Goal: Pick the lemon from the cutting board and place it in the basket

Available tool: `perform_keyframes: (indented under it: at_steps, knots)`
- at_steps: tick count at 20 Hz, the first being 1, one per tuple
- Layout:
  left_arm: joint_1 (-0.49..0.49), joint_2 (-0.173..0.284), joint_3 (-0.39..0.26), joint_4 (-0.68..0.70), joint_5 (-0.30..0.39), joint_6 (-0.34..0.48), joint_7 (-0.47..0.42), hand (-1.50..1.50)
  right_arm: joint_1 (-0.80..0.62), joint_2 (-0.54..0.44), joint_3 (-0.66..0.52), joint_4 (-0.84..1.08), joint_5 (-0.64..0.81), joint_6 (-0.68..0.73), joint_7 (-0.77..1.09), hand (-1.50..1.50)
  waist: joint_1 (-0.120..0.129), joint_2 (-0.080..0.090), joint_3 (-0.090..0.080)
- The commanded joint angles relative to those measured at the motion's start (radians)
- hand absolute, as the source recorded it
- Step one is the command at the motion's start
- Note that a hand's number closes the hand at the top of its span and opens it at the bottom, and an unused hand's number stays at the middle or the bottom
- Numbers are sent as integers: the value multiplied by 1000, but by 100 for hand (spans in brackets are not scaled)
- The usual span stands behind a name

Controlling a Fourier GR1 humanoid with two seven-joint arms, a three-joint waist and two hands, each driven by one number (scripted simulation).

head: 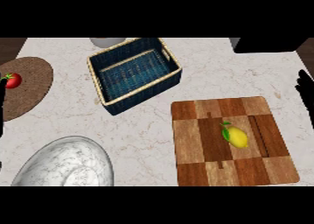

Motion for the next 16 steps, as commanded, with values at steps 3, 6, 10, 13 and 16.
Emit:
perform_keyframes:
  at_steps: [3, 6, 10, 13, 16]
  knots:
    - [46, -64, -136, 42, 10, -79, 83, 0, -119, 114, 160, -92, -173, 301, -87, 150, 81, 18, 3]
    - [107, -102, -231, 86, 15, -142, 130, 0, -186, 216, 306, -182, -263, 479, -152, 150, 161, 47, 7]
    - [156, -109, -307, 106, 8, -194, 184, 0, -158, 202, 548, -297, -246, 750, -258, 150, 119, 11, 4]
    - [197, -135, -304, 151, 8, -178, 191, 0, -101, 142, 616, -397, -114, 794, -356, -150, 35, -6, 0]
    - [244, -102, -296, 105, -4, -184, 207, 0, -69, 45, 589, -492, 53, 761, -403, -150, 23, -14, 1]
